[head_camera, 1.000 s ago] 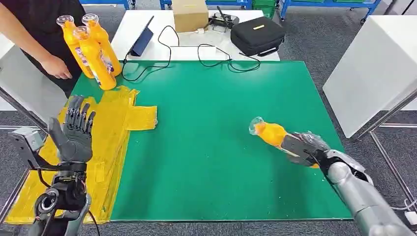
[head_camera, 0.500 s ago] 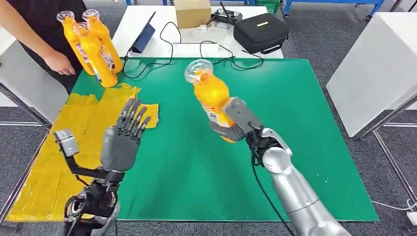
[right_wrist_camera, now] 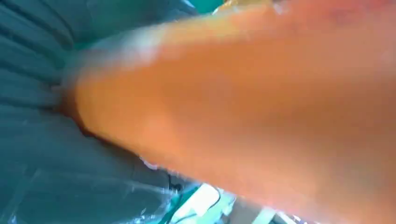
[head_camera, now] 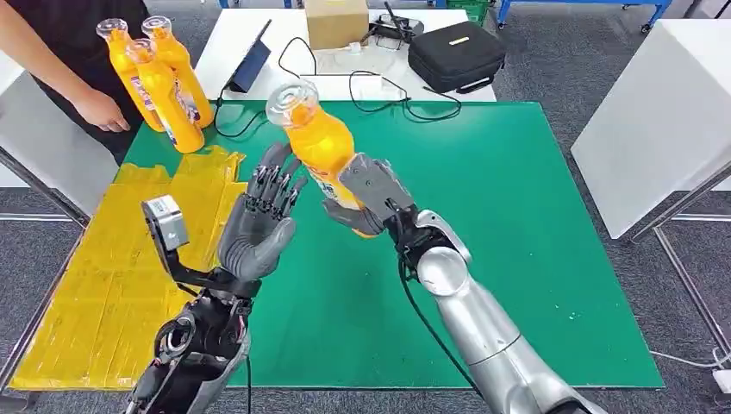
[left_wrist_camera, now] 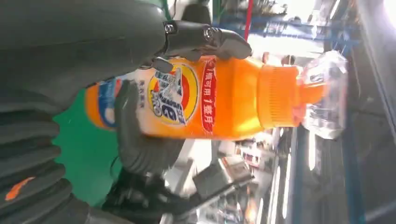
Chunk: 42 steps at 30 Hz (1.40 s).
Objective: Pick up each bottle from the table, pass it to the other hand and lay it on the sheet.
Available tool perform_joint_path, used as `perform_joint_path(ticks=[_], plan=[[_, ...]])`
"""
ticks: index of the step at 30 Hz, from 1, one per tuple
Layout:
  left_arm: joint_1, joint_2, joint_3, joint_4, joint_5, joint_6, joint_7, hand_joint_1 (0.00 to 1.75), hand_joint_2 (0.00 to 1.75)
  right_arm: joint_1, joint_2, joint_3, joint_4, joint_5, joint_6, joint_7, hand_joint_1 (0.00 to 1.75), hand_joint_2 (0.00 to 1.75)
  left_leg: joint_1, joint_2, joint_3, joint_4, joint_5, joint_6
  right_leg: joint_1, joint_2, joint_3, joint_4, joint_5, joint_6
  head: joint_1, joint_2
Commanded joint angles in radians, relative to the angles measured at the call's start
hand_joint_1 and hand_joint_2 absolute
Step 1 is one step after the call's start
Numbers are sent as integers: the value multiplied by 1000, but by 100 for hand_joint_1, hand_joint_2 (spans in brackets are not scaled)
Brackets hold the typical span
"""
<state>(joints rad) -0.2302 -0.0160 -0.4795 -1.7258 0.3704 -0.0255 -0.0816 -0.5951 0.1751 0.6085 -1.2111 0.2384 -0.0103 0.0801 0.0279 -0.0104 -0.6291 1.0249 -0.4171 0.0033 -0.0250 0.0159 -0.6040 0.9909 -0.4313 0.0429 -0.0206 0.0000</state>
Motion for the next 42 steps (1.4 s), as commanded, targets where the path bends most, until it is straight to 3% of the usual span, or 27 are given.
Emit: perform_joint_path(ticks=[1, 13, 33, 42], plan=[[-112, -16, -26, 145, -15, 57, 44, 0, 175, -53, 28, 68, 131, 6, 13, 3, 175, 175, 0, -1, 4, -1, 0, 1, 1, -3, 5, -1, -1, -3, 0, 0], [-159, 4, 31, 160, -115, 167, 73, 0, 175, -23, 38, 86, 94, 37, 36, 31, 175, 175, 0, 0, 2, -1, 0, 0, 1, -2, 2, 0, -1, -3, 0, 0], [-148, 32, 50, 149, -200, 147, 129, 0, 175, -18, 27, 120, 68, 86, 33, 45, 175, 175, 0, 1, 2, 0, 0, 1, 1, -1, 2, 0, -1, -3, 0, 0], [-148, 55, 38, 171, -219, -38, 189, 0, 175, -12, 17, 97, 73, 118, 37, 55, 175, 175, 0, -1, 3, -1, 0, 1, 1, -3, 4, -1, -1, -4, 0, 0]])
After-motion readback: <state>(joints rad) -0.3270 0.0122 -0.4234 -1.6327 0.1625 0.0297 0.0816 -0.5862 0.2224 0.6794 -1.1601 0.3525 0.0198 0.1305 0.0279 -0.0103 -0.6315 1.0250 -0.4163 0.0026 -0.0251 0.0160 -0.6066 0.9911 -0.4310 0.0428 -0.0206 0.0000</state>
